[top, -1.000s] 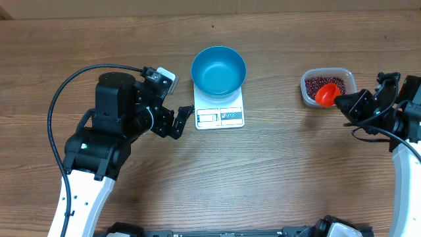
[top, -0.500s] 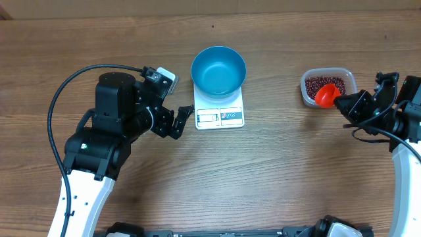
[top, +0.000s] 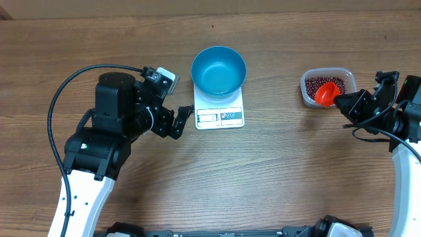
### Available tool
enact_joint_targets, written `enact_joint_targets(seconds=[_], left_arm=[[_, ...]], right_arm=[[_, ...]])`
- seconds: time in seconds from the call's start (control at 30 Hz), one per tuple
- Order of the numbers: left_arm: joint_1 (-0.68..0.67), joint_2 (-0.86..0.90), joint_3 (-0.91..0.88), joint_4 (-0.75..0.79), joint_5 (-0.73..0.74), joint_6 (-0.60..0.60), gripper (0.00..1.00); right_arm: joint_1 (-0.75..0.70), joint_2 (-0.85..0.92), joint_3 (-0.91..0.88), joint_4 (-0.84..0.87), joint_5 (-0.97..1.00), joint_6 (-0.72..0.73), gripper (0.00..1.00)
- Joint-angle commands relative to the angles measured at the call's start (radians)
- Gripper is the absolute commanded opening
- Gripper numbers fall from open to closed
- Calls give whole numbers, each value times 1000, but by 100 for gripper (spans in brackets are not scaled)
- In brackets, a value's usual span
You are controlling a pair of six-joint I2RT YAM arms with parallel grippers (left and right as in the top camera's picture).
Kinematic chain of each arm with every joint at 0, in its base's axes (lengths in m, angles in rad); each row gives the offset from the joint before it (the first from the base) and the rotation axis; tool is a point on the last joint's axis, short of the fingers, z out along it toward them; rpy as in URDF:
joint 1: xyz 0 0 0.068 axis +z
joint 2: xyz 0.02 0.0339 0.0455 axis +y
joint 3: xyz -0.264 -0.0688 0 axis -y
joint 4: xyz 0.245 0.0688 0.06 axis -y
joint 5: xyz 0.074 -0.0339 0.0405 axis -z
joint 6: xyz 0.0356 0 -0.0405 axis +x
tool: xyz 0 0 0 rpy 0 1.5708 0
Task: Scoop item into bowl and weigh 150g on scale
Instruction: 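Lower the red scoop with the right gripper into the bean tub, then push the red scoop down into the beans with the right gripper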
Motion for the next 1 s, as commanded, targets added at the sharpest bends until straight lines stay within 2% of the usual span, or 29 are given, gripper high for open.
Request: enact_joint_targets(seconds=[0.0,0.37,0.97], left_arm=[[-6,-6,18,-2,-5,-18,100],[-6,-6,18,-62,-3,-18,100],[-6,-6,18,-62,-3,-18,100]], right_arm=[[-2,-23,18,6,-12,-10,4],[-2,-23,18,8,-12,-10,4],[-2,-23,18,5,-12,-10,4]])
